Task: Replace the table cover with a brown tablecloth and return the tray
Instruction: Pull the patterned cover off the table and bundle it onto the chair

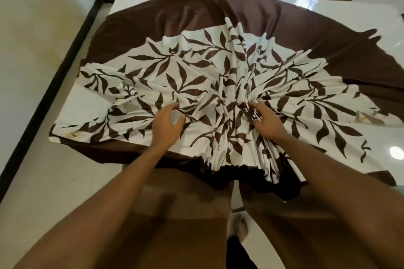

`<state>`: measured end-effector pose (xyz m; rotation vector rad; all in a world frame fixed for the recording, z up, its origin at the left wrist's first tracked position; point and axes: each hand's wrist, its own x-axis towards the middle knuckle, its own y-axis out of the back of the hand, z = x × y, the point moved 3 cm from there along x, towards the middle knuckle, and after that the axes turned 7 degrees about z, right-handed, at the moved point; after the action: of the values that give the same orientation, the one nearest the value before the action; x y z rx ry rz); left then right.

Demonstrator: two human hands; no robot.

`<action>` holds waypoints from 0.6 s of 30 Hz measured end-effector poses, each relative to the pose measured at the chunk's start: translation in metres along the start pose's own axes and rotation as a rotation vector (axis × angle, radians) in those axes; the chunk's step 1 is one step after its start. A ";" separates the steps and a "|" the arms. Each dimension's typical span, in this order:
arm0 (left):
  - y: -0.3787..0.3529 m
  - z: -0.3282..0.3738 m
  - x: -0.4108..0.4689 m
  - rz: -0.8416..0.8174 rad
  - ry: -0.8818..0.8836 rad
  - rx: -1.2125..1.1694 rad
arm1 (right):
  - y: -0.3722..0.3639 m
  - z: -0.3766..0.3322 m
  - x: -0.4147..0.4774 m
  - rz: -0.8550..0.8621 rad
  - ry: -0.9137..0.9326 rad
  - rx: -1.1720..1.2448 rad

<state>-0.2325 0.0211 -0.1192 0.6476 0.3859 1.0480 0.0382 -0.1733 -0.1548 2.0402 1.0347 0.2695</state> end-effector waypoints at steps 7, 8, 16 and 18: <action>0.073 -0.128 -0.031 -0.002 0.293 0.672 | -0.033 -0.007 -0.008 0.199 -0.009 -0.248; 0.070 -0.130 -0.042 0.008 0.299 0.643 | -0.037 -0.007 -0.007 0.208 -0.002 -0.260; -0.018 -0.017 -0.092 0.021 0.284 0.485 | -0.039 -0.005 -0.006 0.213 0.026 -0.306; -0.047 0.017 -0.099 -0.034 0.259 0.447 | -0.034 -0.005 -0.007 0.197 0.031 -0.316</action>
<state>-0.2365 -0.0884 -0.1385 0.8999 0.8696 1.0229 0.0119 -0.1642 -0.1762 1.8536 0.7545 0.5336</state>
